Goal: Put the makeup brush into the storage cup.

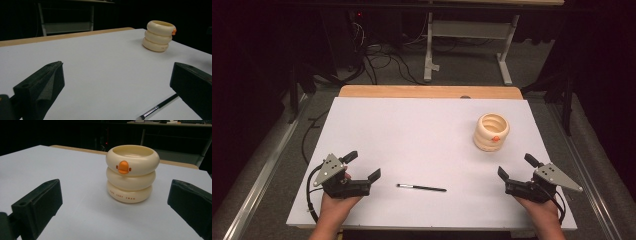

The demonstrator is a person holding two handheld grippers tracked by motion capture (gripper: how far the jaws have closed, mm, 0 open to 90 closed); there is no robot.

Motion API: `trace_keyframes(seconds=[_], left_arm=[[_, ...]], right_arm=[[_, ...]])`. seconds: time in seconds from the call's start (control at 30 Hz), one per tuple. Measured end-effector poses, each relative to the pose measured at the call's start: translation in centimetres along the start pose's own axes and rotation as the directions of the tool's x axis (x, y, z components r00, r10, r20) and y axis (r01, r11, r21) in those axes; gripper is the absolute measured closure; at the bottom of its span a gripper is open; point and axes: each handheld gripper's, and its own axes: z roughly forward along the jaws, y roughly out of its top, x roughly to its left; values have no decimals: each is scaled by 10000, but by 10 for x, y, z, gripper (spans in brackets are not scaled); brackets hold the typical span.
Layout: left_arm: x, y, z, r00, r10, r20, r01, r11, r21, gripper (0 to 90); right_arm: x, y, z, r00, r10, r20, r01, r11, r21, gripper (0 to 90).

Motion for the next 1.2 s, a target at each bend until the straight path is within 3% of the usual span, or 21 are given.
trace_keyframes(seconds=[0.53, 1.2], left_arm=[[0, 0, 2, 10000, 29, -13, -29, 10000, 30, 2], [3, -2, 3, 9999, -88, -116, 89, 9999, 77, 2]], right_arm=[[-3, -4, 5, 9996, 271, 0, -271, 9995, 165, 11], [-4, -5, 4, 9993, 356, 62, -355, 9993, -98, 11]])
